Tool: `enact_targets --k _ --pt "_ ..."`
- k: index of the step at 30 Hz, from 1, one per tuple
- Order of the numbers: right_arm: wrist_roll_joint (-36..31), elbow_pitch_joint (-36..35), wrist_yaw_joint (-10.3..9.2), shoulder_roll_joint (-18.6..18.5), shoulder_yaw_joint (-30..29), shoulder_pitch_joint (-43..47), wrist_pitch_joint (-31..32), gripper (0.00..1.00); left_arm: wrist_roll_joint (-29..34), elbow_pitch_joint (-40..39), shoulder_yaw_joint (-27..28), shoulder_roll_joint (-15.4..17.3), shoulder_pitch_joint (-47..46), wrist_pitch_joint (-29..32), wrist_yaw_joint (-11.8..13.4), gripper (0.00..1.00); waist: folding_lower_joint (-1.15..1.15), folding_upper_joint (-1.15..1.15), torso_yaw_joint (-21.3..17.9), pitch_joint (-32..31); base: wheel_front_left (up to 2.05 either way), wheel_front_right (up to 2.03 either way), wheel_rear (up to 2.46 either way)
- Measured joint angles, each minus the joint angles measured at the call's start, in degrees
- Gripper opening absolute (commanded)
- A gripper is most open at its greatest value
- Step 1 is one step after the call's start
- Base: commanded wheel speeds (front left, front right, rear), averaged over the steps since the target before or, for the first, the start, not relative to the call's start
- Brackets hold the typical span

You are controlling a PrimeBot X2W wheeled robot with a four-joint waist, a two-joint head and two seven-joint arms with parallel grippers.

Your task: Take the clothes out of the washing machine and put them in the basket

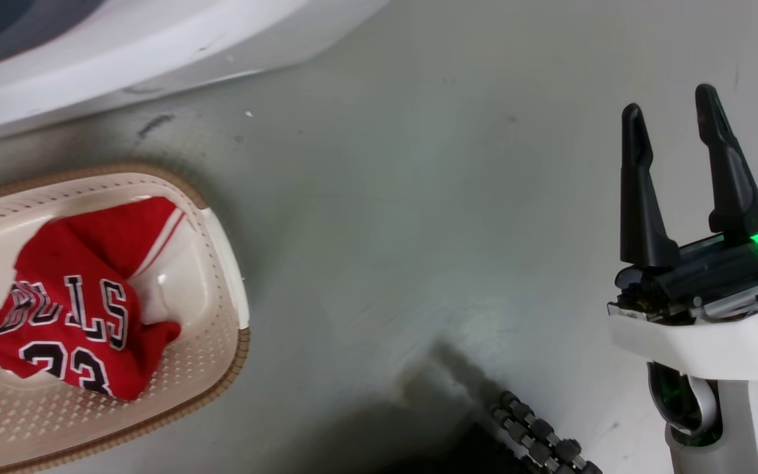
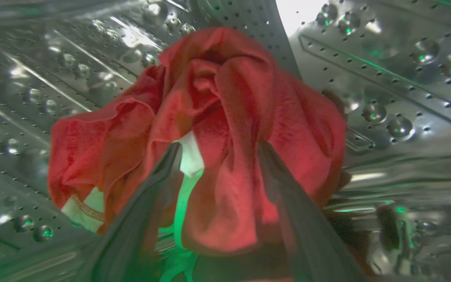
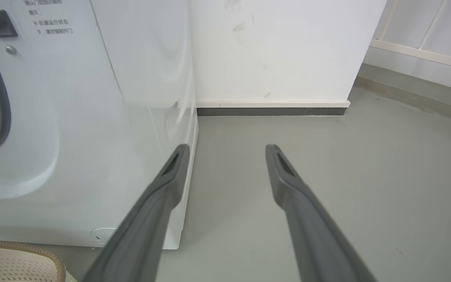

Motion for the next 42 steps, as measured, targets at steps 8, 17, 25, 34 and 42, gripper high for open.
enact_targets --k 8,17,25,34,42 --pt "2.1 -1.4 0.0 0.0 -0.4 -0.7 0.0 1.0 -3.2 -1.6 -4.7 3.8 -5.5 10.0 0.0 1.0 0.0 0.0 -2.3 3.8 0.0 0.0 0.0" --pt "2.9 -1.9 0.0 0.0 -0.6 -1.3 0.0 1.0 -3.5 -3.4 -7.9 5.6 -7.2 10.4 0.0 1.0 -0.01 0.0 -3.1 6.8 0.0 0.0 0.0" --pt "1.8 -1.5 0.0 0.0 -0.8 -1.9 0.0 1.0 -5.8 -2.6 -9.8 5.8 -6.4 5.2 0.0 0.0 -0.01 0.0 -2.1 4.9 0.0 0.0 0.0" --pt "-0.8 -0.4 0.0 0.0 -1.1 -1.5 0.0 1.0 -9.3 2.0 -9.5 3.0 1.2 -11.6 0.1 0.0 -0.01 0.0 -0.2 -0.7 0.0 0.0 0.0" --pt "-3.4 0.8 0.0 0.0 -0.9 1.3 0.0 1.0 -11.9 5.4 -9.2 0.8 10.2 -26.1 0.1 0.0 -0.02 0.0 1.6 -7.5 0.0 0.0 0.0"
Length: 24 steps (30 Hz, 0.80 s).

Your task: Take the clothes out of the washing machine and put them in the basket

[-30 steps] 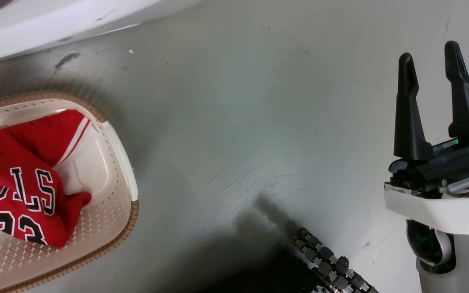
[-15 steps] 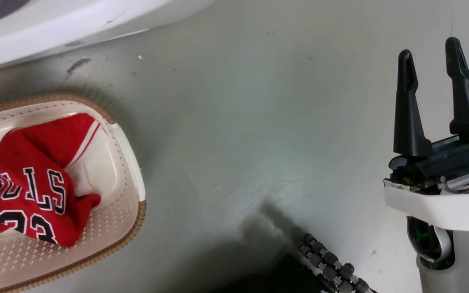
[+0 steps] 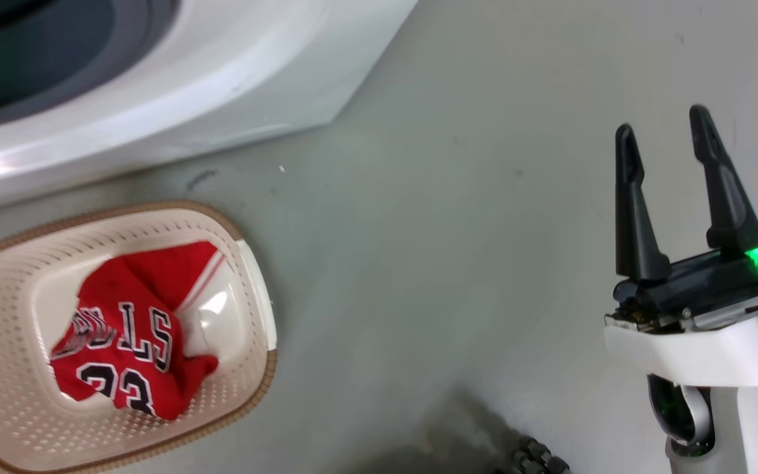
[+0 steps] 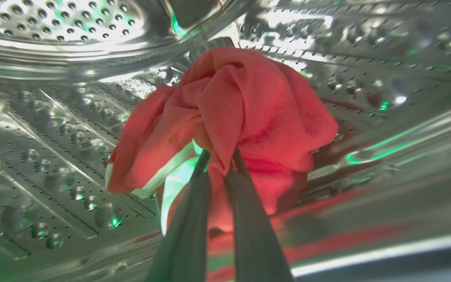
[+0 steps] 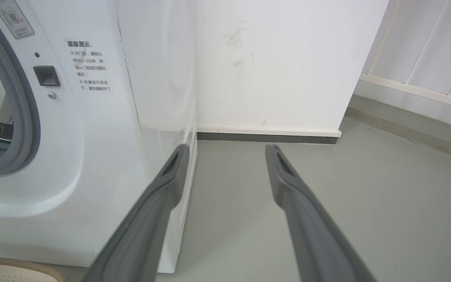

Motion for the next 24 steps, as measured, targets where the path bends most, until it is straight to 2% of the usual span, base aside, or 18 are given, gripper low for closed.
enact_targets --k 1,5,6,7,8,11,18,19,20,21,24 --pt "-0.6 0.3 0.0 0.0 0.0 0.8 0.0 1.0 -0.8 0.6 0.2 -0.5 2.6 -3.6 0.0 0.0 0.0 0.0 0.5 -2.0 0.0 0.0 0.0" --pt "-2.1 0.9 0.0 0.0 -0.1 2.5 0.0 1.0 -2.1 1.6 0.5 -1.8 7.9 -10.2 0.0 0.0 -0.01 0.0 1.6 -5.9 0.0 0.0 0.0" --pt "-2.1 0.9 0.0 0.0 -0.1 2.5 0.0 1.0 -2.1 1.6 0.5 -1.8 7.9 -10.2 0.0 0.0 -0.01 0.0 1.6 -5.9 0.0 0.0 0.0" --pt "-2.6 1.1 0.0 0.0 -0.1 3.2 0.0 1.0 -3.6 2.0 1.3 -2.6 10.7 -13.6 0.0 0.0 -0.01 0.0 2.1 -7.7 0.0 0.0 0.0" --pt "-2.6 1.1 0.0 0.0 -0.1 3.2 0.0 1.0 -3.6 2.0 1.3 -2.6 10.7 -13.6 0.0 0.0 -0.01 0.0 2.1 -7.7 0.0 0.0 0.0" --pt "-3.9 1.5 0.0 0.0 -0.2 4.8 0.0 1.0 -6.2 2.4 2.8 -4.8 16.6 -20.3 0.3 0.0 -0.01 0.0 3.6 -11.9 0.0 0.0 0.0" --pt "-5.2 2.4 0.0 0.0 -0.4 7.1 0.0 1.0 -6.6 1.1 2.8 -6.5 22.5 -26.4 1.9 0.0 -0.01 0.0 5.2 -16.7 0.0 0.0 0.0" --pt "-5.7 2.8 0.0 0.0 -0.5 8.2 0.0 1.0 -6.9 0.0 2.9 -7.7 25.3 -27.6 2.9 0.0 -0.01 0.0 5.8 -18.3 0.0 0.0 0.0" --pt "-5.7 2.8 0.0 0.0 -0.5 8.2 0.0 1.0 -6.9 0.0 2.9 -7.7 25.3 -27.6 2.9 0.0 -0.01 0.0 5.8 -18.3 0.0 0.0 0.0" --pt "-6.0 3.2 0.0 0.0 -0.6 9.4 0.0 1.0 -6.7 -1.5 2.9 -8.7 28.4 -28.5 4.1 0.0 -0.01 0.0 6.4 -20.1 0.0 0.0 0.0" --pt "-6.7 3.7 0.0 0.0 -0.6 11.6 0.0 1.0 -7.0 -4.5 3.5 -9.5 33.0 -28.9 5.6 0.0 -0.02 0.0 7.2 -22.9 0.0 0.0 0.0"
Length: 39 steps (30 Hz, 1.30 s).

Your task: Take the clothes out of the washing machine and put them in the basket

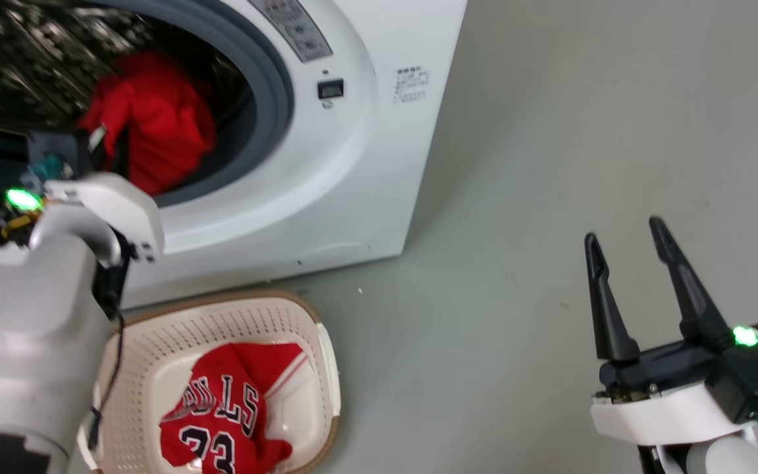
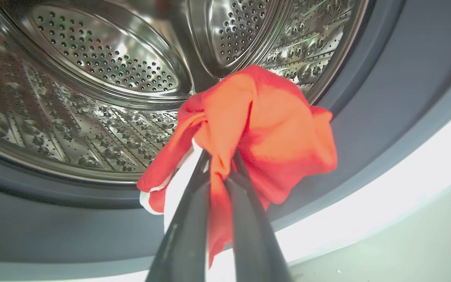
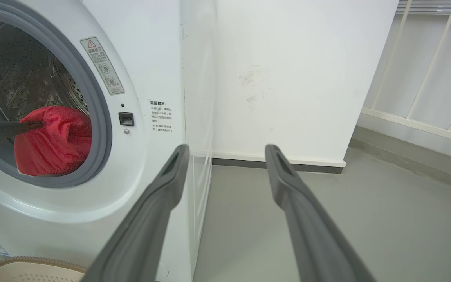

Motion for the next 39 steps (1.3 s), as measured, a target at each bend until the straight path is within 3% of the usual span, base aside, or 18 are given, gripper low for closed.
enact_targets --k 13,24,32,39 --pt "-1.6 2.1 0.0 0.0 -0.2 6.3 0.0 1.0 3.4 -25.2 6.8 -0.9 23.6 -0.2 7.3 0.0 0.0 0.0 3.1 -11.0 0.0 0.0 0.0" --pt "-2.4 2.6 0.0 0.0 -0.3 9.7 0.0 1.0 4.4 -38.2 6.6 -1.3 40.1 0.1 10.4 0.0 0.0 0.0 4.0 -16.8 0.0 0.0 0.0" --pt "-2.4 2.6 0.0 0.0 0.0 9.6 0.0 1.0 3.2 -38.6 5.5 -1.9 44.7 1.6 10.8 0.0 0.01 0.0 3.7 -16.0 0.0 0.0 0.0" --pt "-2.0 2.1 0.0 0.0 0.6 7.2 0.0 1.0 1.5 -30.2 4.8 -3.7 44.3 1.3 8.9 0.0 0.02 0.0 2.7 -12.0 0.0 0.0 0.0"
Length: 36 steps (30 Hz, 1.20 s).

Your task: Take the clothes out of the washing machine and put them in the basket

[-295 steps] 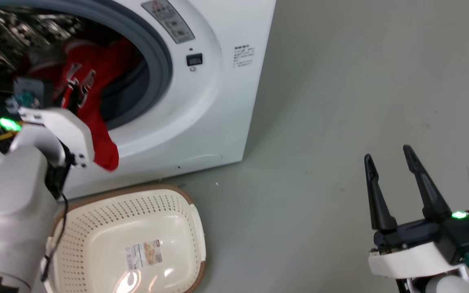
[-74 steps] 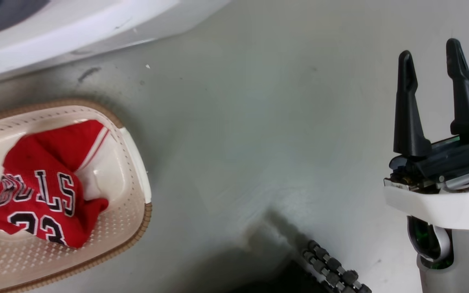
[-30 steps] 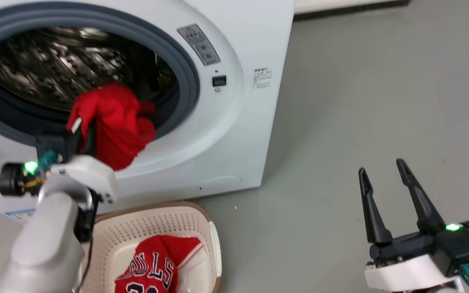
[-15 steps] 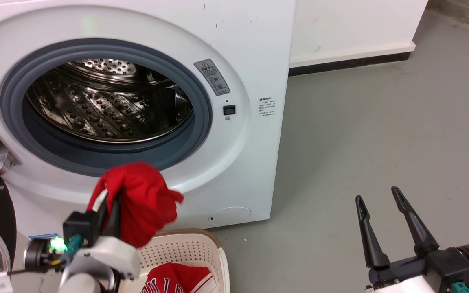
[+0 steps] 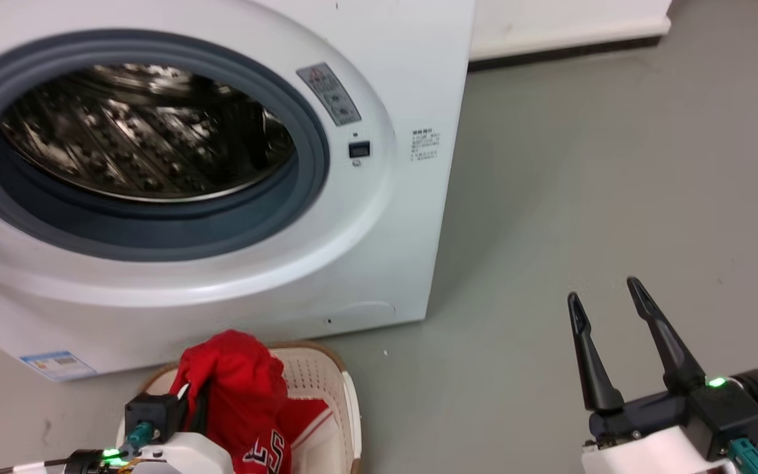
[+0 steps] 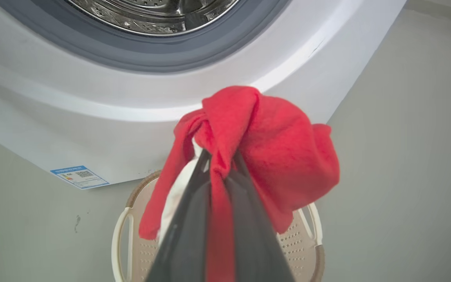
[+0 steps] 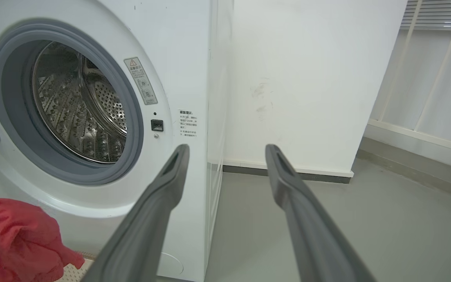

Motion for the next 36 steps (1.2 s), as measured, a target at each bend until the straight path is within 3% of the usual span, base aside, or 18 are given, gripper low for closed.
enact_targets --k 11,18,32,33,34,36 --pt "1.0 -1.5 0.0 0.0 1.8 -7.5 0.0 1.0 -0.4 18.6 -0.4 -2.4 -10.4 -1.1 -4.0 0.0 0.01 0.0 -1.6 11.0 0.0 0.0 0.0" --pt "2.2 -2.6 0.0 0.0 2.2 -12.7 0.0 1.0 2.5 30.2 -2.9 -3.7 -20.6 -1.4 -7.1 0.0 0.01 0.0 -3.0 20.4 0.0 0.0 0.0" --pt "3.5 -3.5 0.0 0.0 1.4 -17.1 0.0 1.0 3.9 44.9 -5.9 -6.2 -30.1 0.8 -9.2 0.0 0.01 0.0 -4.7 31.6 0.0 0.0 0.0" --pt "3.6 -3.5 0.0 0.0 1.3 -17.1 0.0 1.0 3.9 45.2 -6.1 -6.3 -30.3 0.7 -9.2 0.4 0.01 0.0 -4.8 32.0 0.0 0.0 0.0" --pt "3.6 -3.5 0.0 0.0 1.2 -17.1 0.0 1.0 3.9 45.4 -6.1 -6.5 -30.5 0.6 -9.2 1.0 0.01 0.0 -4.8 32.2 0.0 0.0 0.0" --pt "3.7 -3.4 0.0 0.0 1.0 -17.1 0.0 1.0 3.9 45.8 -6.3 -6.7 -30.6 0.2 -9.3 1.0 0.01 0.0 -4.6 32.2 0.0 0.0 0.0"
